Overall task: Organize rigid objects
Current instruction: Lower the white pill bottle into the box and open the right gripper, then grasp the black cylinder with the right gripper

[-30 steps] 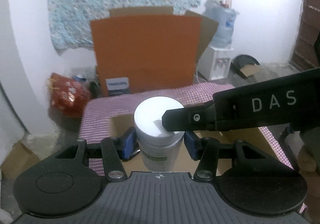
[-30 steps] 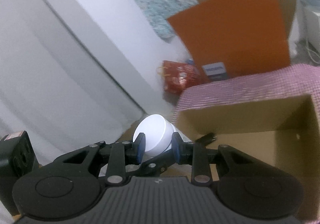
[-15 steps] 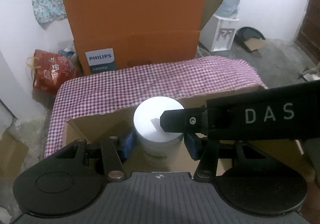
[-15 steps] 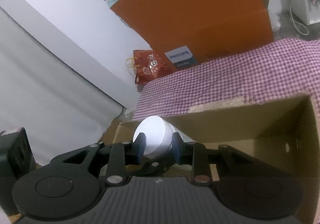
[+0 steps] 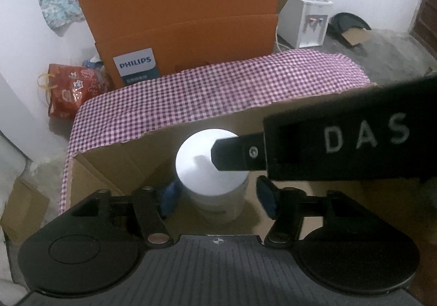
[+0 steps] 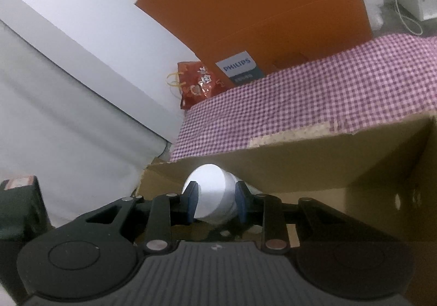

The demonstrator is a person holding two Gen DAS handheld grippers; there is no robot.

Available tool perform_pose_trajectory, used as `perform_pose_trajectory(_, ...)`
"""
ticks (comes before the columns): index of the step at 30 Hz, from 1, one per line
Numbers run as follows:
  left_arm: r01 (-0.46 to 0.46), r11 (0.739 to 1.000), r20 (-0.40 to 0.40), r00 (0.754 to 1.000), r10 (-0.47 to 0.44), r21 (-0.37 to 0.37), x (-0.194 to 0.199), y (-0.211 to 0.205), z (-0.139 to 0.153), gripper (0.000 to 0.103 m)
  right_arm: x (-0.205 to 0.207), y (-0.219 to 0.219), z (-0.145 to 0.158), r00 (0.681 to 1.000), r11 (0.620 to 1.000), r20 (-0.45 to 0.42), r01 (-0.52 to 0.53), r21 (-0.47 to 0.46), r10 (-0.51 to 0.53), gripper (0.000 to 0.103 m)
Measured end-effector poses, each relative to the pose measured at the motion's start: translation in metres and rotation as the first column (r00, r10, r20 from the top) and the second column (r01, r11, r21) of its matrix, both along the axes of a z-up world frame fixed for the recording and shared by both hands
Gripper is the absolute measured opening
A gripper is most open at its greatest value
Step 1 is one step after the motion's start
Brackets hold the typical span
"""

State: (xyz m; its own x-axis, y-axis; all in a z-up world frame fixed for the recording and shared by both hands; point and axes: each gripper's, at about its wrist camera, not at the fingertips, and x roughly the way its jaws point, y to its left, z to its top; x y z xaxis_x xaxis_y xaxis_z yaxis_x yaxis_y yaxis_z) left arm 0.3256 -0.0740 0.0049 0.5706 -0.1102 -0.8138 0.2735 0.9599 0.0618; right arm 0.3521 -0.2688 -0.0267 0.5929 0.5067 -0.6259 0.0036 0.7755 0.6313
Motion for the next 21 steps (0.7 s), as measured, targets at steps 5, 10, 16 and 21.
perform_pose_trajectory(5, 0.007, 1.0, 0.035, 0.999, -0.007, -0.008, -0.019, 0.002, 0.02, 0.072, -0.015, -0.002, 0.027, 0.999, 1.0, 0.053, 0.002, -0.012, -0.001, 0.036)
perform_pose_trajectory(10, 0.007, 0.998, 0.08, 0.997, -0.002, -0.06, -0.048, 0.015, 0.052, 0.081, -0.051, -0.006, 0.063, 0.992, 1.0, 0.123, 0.015, 0.014, -0.016, 0.036)
perform_pose_trajectory(16, 0.019, 0.988, 0.18, 0.984, 0.009, -0.153, -0.11, 0.046, 0.096, 0.099, -0.134, -0.02, 0.108, 0.966, 0.997, 0.258, 0.013, 0.07, -0.031, 0.041)
perform_pose_trajectory(21, 0.04, 0.981, 0.213, 0.977, 0.002, -0.191, -0.172, 0.064, 0.105, 0.101, -0.225, -0.036, 0.12, 0.942, 0.992, 0.33, 0.021, 0.121, -0.06, 0.044)
